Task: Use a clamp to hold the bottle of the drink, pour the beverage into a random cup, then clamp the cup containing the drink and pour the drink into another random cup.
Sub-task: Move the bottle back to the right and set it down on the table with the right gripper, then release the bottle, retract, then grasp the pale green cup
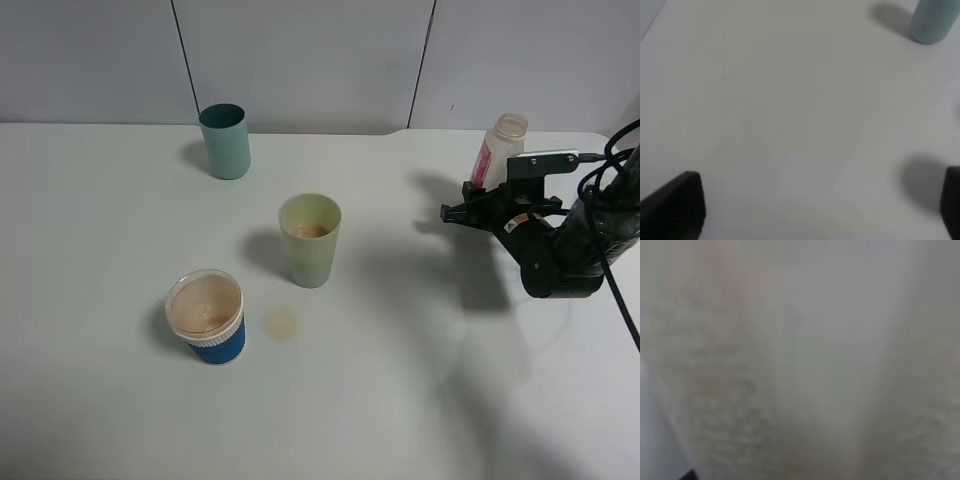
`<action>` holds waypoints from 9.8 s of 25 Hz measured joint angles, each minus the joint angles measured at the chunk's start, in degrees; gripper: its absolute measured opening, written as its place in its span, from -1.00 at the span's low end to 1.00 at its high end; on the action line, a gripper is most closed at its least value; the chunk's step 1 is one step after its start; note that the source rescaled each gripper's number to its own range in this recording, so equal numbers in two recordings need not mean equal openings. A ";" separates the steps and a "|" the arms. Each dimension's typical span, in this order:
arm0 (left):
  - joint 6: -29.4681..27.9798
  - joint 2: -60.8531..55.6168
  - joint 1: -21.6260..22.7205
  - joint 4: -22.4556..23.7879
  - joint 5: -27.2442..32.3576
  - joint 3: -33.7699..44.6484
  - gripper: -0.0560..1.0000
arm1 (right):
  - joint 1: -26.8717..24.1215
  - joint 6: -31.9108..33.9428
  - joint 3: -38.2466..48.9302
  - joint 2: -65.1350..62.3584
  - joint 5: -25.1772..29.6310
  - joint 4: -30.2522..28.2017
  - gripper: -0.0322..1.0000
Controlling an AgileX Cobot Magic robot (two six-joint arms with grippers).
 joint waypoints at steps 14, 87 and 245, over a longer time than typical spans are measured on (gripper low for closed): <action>0.00 0.00 0.00 0.00 0.00 0.00 0.91 | 0.00 0.06 0.00 -0.25 0.91 2.32 -0.70; 0.00 0.00 0.00 0.00 0.00 0.00 0.91 | 0.06 -15.60 0.32 -60.58 40.17 8.34 0.29; 0.22 0.37 0.00 -5.73 -6.36 -0.81 0.91 | -10.83 7.37 11.71 -131.04 133.09 -10.68 1.00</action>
